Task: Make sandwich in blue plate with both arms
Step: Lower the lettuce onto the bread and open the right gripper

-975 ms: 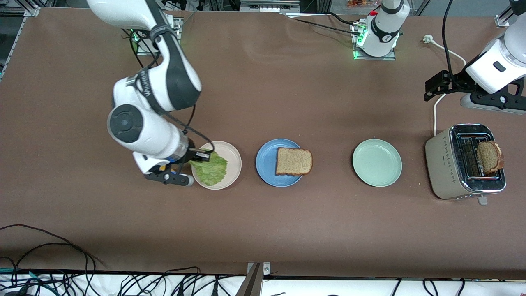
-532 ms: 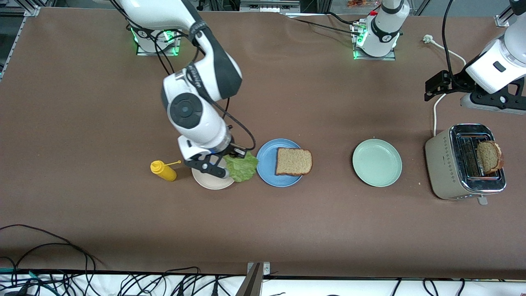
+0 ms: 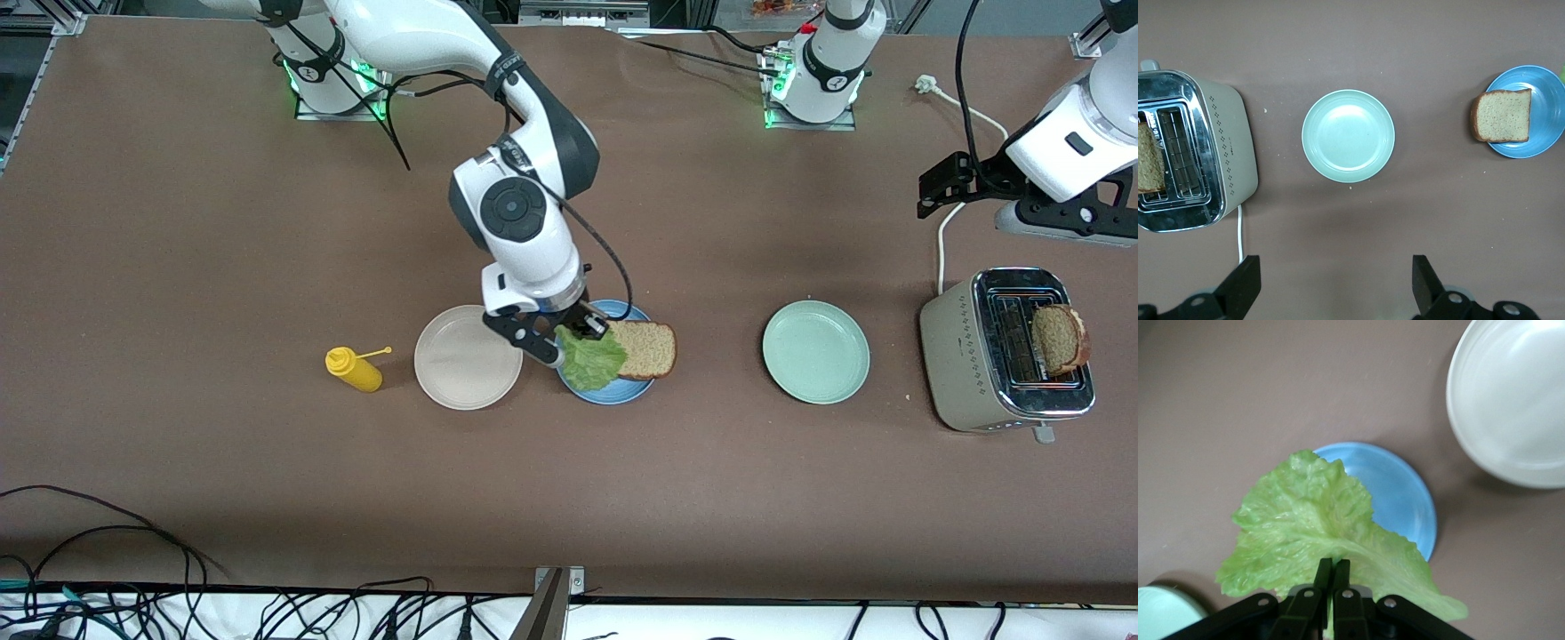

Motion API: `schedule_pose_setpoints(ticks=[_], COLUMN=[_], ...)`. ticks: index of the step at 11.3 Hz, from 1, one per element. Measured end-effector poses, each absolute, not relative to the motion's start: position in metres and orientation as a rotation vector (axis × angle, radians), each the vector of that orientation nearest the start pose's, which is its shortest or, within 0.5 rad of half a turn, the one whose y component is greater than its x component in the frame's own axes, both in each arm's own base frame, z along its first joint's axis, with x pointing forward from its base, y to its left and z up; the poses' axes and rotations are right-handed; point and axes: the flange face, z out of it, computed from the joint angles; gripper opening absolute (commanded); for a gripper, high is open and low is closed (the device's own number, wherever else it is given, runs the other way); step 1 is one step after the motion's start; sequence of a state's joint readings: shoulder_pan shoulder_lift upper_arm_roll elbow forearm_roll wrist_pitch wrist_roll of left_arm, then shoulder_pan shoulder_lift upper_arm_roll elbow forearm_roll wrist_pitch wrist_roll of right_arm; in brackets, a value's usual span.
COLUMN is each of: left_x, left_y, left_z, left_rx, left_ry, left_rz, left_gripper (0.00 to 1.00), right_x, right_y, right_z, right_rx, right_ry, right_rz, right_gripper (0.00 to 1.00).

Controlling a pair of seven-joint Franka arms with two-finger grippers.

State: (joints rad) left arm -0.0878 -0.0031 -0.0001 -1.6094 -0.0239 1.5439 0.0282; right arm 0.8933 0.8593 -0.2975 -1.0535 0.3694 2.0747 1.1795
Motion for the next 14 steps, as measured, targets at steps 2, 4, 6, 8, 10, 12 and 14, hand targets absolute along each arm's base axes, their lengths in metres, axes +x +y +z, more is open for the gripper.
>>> schedule_pose_setpoints(ticks=[2,4,6,8,10,12,14], left_x=[0.547,0.547,0.547,0.547,0.547,0.547,0.547], left_y=[-0.051,-0.051,-0.051,-0.051,-0.051,-0.051,-0.051], left_z=[0.606,0.606,0.606,0.606,0.606,0.606,0.606], left_rx=[-3.157,-3.157,-3.157,-3.157,-3.157,-3.157,-3.157], left_ry=[0.184,0.184,0.185,0.184,0.185,0.185,0.185], left_rz=[0.1,0.1,0.1,0.1,0.1,0.1,0.1], left_gripper=[1.0,1.0,1.0,1.0,1.0,1.0,1.0], right_x=[0.578,0.566,0.549,0.537,0.534,0.537,0.541], right_y=[0.541,0.558,0.578,0.592,0.593,0.588,0.584], right_z=[0.347,0.337,0.314,0.286,0.257,0.244,0.244], right_rx=[-2.734,-2.718,-2.725,-2.744,-2.796,-2.832,-2.836], right_ry=[0.911,0.917,0.897,0.871,0.85,0.834,0.827], right_rz=[-0.03,-0.037,-0.042,-0.061,-0.093,-0.126,-0.135], right_gripper=[0.0,0.0,0.0,0.0,0.0,0.0,0.07])
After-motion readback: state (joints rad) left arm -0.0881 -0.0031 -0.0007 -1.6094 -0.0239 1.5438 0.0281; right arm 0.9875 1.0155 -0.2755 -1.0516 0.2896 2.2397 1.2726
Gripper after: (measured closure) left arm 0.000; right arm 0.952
